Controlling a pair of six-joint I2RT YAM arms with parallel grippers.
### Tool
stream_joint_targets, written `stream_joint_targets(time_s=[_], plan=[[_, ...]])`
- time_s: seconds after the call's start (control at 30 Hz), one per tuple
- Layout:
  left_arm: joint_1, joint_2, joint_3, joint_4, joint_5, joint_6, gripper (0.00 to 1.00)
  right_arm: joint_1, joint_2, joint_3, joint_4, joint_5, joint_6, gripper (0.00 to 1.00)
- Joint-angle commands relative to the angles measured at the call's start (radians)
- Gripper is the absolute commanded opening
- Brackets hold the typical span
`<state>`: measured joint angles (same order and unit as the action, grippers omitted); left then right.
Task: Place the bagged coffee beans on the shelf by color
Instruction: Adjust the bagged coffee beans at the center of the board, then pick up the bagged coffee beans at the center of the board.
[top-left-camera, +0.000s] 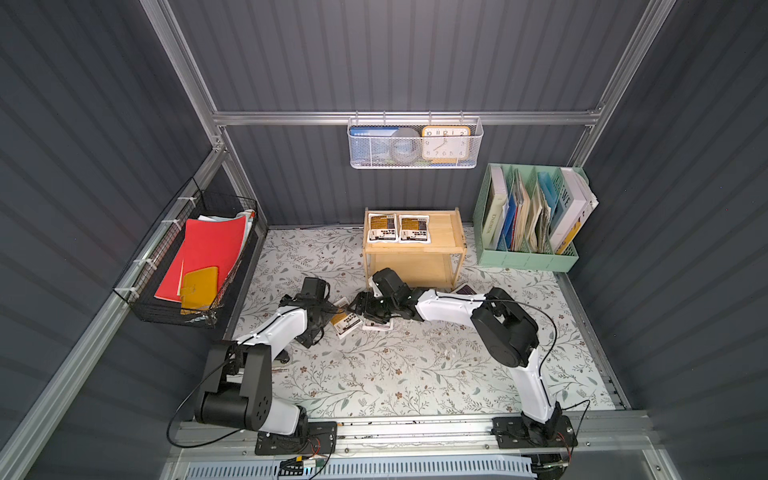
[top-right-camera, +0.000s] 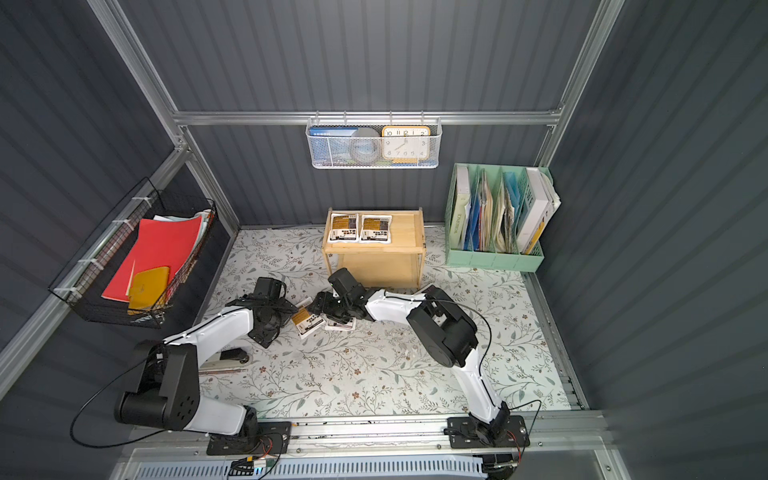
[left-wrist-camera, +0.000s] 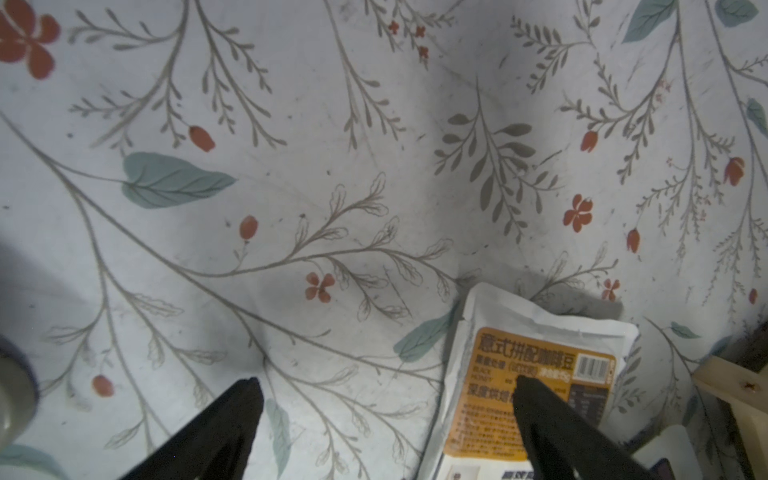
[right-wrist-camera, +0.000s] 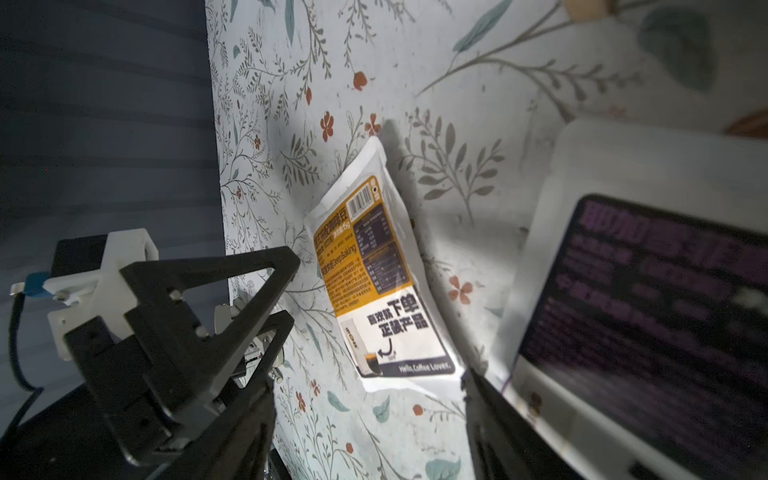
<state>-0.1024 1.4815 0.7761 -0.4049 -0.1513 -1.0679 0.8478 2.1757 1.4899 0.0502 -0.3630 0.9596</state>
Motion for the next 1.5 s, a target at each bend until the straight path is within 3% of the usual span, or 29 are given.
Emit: stream_joint_targets(time_s=[0.0, 0.37, 0.63, 0.83, 1.0, 1.07, 1.27, 1.47], plan=[[0.009, 0.032, -0.008, 0.017, 0.025, 0.003, 1.0, 0.0, 0.029, 0.035, -0.028, -0.028, -0.018, 0.74], [0.015, 0.076, -0.02, 0.051, 0.051, 0.005, 1.0, -0.003, 0.1, 0.041, 0.007, -0.105, 0.01, 0.73], [0.017, 0.085, -0.035, 0.072, 0.054, 0.009, 1.0, -0.001, 0.141, 0.04, 0.083, -0.168, 0.074, 0.66], [0.018, 0.088, -0.047, 0.084, 0.062, 0.006, 1.0, -0.003, 0.159, 0.035, 0.123, -0.183, 0.109, 0.54], [0.018, 0.095, -0.05, 0.087, 0.065, 0.006, 1.0, -0.003, 0.162, 0.029, 0.132, -0.174, 0.117, 0.35], [0.018, 0.1, -0.046, 0.079, 0.066, 0.006, 1.0, -0.003, 0.158, 0.024, 0.136, -0.168, 0.117, 0.35], [0.018, 0.158, 0.011, -0.036, 0.041, 0.002, 1.0, -0.003, 0.149, 0.01, 0.138, -0.155, 0.114, 0.5], [0.018, 0.23, 0.072, -0.134, 0.039, 0.004, 1.0, -0.003, 0.152, 0.003, 0.16, -0.149, 0.128, 0.51]])
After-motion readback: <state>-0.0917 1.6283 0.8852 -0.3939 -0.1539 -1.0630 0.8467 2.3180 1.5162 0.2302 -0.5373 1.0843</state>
